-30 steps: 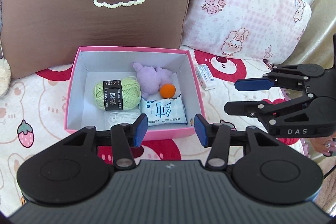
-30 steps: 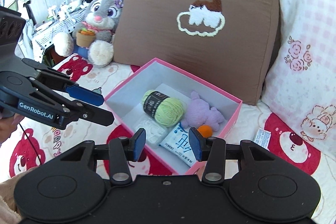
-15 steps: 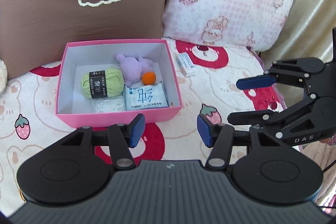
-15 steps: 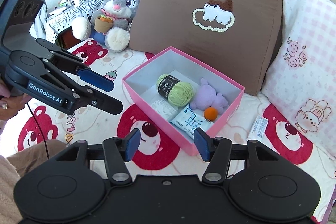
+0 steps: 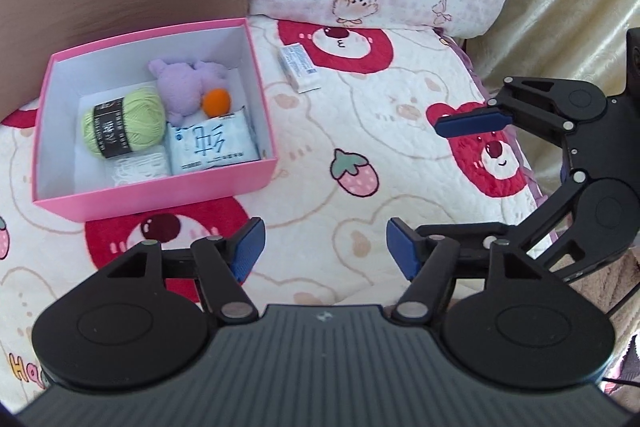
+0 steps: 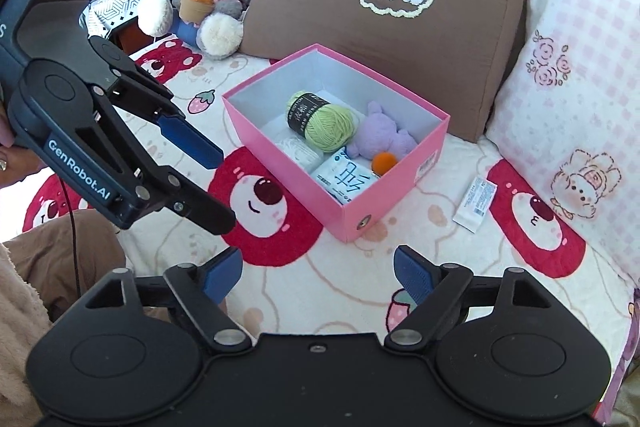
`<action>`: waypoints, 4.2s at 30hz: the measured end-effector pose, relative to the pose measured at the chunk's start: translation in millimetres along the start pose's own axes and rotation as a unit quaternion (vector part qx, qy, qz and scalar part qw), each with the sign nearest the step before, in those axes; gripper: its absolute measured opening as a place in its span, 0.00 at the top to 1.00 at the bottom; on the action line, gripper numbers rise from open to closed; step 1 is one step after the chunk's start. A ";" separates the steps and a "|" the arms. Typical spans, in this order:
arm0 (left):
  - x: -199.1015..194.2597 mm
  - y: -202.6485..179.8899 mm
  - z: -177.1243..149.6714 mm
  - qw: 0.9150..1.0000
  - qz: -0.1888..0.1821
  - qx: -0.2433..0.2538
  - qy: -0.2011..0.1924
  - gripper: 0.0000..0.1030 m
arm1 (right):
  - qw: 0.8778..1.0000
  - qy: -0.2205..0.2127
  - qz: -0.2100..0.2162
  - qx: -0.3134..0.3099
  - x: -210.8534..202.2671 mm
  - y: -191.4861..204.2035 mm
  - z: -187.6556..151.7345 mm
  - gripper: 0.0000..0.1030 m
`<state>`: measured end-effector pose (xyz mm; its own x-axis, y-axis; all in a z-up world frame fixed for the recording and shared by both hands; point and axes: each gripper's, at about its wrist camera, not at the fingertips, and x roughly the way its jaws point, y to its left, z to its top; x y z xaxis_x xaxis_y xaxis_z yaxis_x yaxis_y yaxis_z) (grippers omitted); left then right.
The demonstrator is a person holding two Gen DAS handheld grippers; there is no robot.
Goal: Organize objects
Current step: 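Raise the left tool out of the pink box and pull back, then move the left tool toward the white wrapped soap bar, then close the left gripper on the wrapped soap bar, then lift the soap bar with the left gripper and carry it over the pink box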
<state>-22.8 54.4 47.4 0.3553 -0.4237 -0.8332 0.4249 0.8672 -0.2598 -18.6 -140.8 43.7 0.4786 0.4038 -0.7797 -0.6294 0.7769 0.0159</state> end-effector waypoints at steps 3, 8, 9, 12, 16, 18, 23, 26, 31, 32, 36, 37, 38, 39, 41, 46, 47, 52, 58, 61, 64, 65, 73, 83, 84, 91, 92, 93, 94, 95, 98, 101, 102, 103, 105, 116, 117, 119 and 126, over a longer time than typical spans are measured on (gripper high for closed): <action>8.0 -6.1 12.4 1.000 -0.001 -0.002 -0.006 0.31 | 1.000 -0.007 -0.004 0.023 5.3 -15.2 -4.4 0.16; 22.7 -13.3 35.5 1.000 -0.004 -0.011 -0.017 0.14 | 0.997 -0.032 -0.013 0.062 12.8 -39.9 -14.4 0.16; 26.0 -15.0 40.6 1.000 0.004 -0.011 -0.020 0.12 | 0.997 -0.037 -0.024 0.069 14.6 -43.6 -16.0 0.16; 38.3 -23.2 56.0 0.999 0.034 0.001 -0.026 0.12 | 0.992 -0.042 -0.077 0.086 23.6 -55.0 -19.3 0.16; 59.0 -29.2 77.7 0.999 0.045 0.009 -0.023 0.12 | 0.987 -0.057 -0.091 0.122 29.7 -75.4 -25.1 0.16; 68.9 -31.7 87.0 0.998 0.054 0.019 -0.027 0.12 | 0.984 -0.073 -0.099 0.127 31.3 -82.1 -28.3 0.16; 93.6 -31.3 104.0 0.999 0.036 0.015 -0.037 0.12 | 0.978 -0.101 -0.122 0.134 42.0 -94.4 -32.8 0.16; 111.2 -31.8 112.4 0.999 0.033 0.013 -0.034 0.12 | 0.975 -0.115 -0.131 0.140 50.6 -103.3 -34.5 0.15; 141.1 -29.0 125.1 0.999 0.027 0.004 -0.017 0.13 | 0.966 -0.132 -0.167 0.147 64.5 -121.5 -37.9 0.12; 145.3 -28.3 127.2 0.999 0.026 0.002 -0.019 0.13 | 0.964 -0.137 -0.173 0.151 67.2 -125.5 -38.4 0.12; 157.1 -19.7 141.7 0.998 0.016 -0.032 -0.042 0.14 | 0.961 -0.155 -0.180 0.145 79.2 -136.6 -43.3 0.11; 159.8 -16.7 146.6 0.998 0.015 -0.040 -0.047 0.14 | 0.961 -0.155 -0.178 0.144 82.5 -138.9 -44.5 0.11; 162.3 -14.5 150.5 0.997 0.016 -0.045 -0.053 0.15 | 0.960 -0.156 -0.177 0.148 85.4 -141.2 -45.8 0.11; 164.7 -13.6 153.1 0.997 0.017 -0.046 -0.057 0.15 | 0.958 -0.161 -0.179 0.154 88.4 -143.2 -47.7 0.11; 172.4 -11.3 158.9 0.997 0.017 -0.051 -0.056 0.15 | 0.955 -0.167 -0.180 0.165 94.7 -145.6 -50.5 0.11; 194.6 -7.5 168.5 0.998 0.025 -0.039 -0.053 0.27 | 0.967 -0.125 -0.154 0.160 116.5 -145.3 -47.5 0.11; 199.1 -5.9 169.8 0.998 0.032 -0.038 -0.048 0.31 | 0.968 -0.119 -0.174 0.139 119.9 -139.7 -45.1 0.11; 215.3 -0.5 175.6 0.998 0.049 -0.033 -0.038 0.33 | 0.975 -0.108 -0.181 0.078 127.5 -133.2 -29.7 0.12; 239.4 5.2 180.8 0.998 0.046 -0.046 -0.019 0.41 | 0.973 -0.106 -0.160 0.130 153.8 -163.3 -24.0 0.12; 249.7 11.3 181.5 0.997 0.037 -0.060 -0.012 0.45 | 0.968 -0.102 -0.158 0.163 169.8 -176.1 -32.8 0.12; 260.4 15.2 181.9 0.997 0.043 -0.066 -0.007 0.48 | 0.969 -0.107 -0.135 0.179 179.3 -181.9 -38.9 0.15; 264.2 16.3 182.0 0.997 0.046 -0.067 -0.005 0.50 | 0.969 -0.110 -0.128 0.178 182.1 -182.1 -39.6 0.16; 295.6 28.3 177.0 0.995 0.053 -0.089 0.009 0.59 | 0.974 -0.122 -0.116 0.152 201.7 -176.8 -41.1 0.31; 298.3 28.2 177.4 0.995 0.039 -0.094 0.009 0.78 | 0.978 -0.093 -0.135 0.126 214.9 -176.0 -43.5 0.52; 298.7 27.6 177.1 0.995 0.040 -0.095 0.008 0.78 | 0.978 -0.091 -0.138 0.128 214.2 -175.9 -43.3 0.55; 294.8 24.6 168.4 0.993 0.000 -0.115 0.011 0.78 | 0.977 -0.057 -0.132 0.156 199.5 -178.9 -46.1 0.55; 295.2 23.7 166.2 0.993 -0.009 -0.118 0.015 0.78 | 0.977 -0.049 -0.127 0.166 194.7 -180.2 -48.9 0.55; 295.9 21.9 163.6 0.993 -0.017 -0.119 0.020 0.78 | 0.976 -0.042 -0.123 0.174 190.3 -181.6 -51.5 0.55; 296.7 19.8 160.8 0.992 -0.021 -0.119 0.025 0.78 | 0.976 -0.037 -0.115 0.180 185.9 -183.0 -54.5 0.55; 297.3 17.9 158.2 0.992 -0.025 -0.118 0.030 0.78 | 0.976 -0.031 -0.106 0.185 181.2 -184.5 -57.7 0.55; 298.3 13.3 153.6 0.991 -0.041 -0.121 0.043 0.78 | 0.978 -0.020 -0.092 0.188 173.2 -187.7 -64.6 0.55; 299.2 11.0 154.2 0.992 -0.034 -0.118 0.041 0.78 | 0.977 -0.027 -0.088 0.194 169.6 -192.3 -67.3 0.55; 300.3 11.8 154.4 0.991 -0.034 -0.123 0.038 0.78 | 0.976 -0.028 -0.087 0.197 171.0 -194.1 -67.1 0.54; 301.3 12.9 154.1 0.991 -0.036 -0.128 0.035 0.77 | 0.976 -0.029 -0.088 0.196 172.2 -194.2 -67.6 0.54; 303.2 16.5 152.6 0.989 -0.039 -0.140 0.026 0.74 | 0.978 -0.031 -0.096 0.182 173.8 -191.6 -68.2 0.54; 306.5 21.8 134.8 0.988 -0.053 -0.147 -0.022 0.72 | 0.979 -0.057 -0.113 0.158 176.3 -197.5 -69.8 0.44; 306.0 22.8 134.2 0.986 -0.053 -0.156 -0.025 0.74 | 0.979 -0.060 -0.115 0.157 178.6 -198.8 -69.6 0.44; 304.8 24.5 132.7 0.984 -0.055 -0.165 -0.033 0.76 | 0.979 -0.061 -0.113 0.160 182.7 -201.7 -70.1 0.45; 304.4 24.3 126.9 0.982 -0.057 -0.176 -0.042 0.78 | 0.977 -0.056 -0.103 0.179 195.0 -209.5 -72.4 0.50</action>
<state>201.3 -86.7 -150.6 0.3969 -0.5298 -0.7495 0.1562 0.8437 -0.5136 162.3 -259.8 -157.0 0.6501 0.2554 -0.7157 -0.2680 0.9584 0.0986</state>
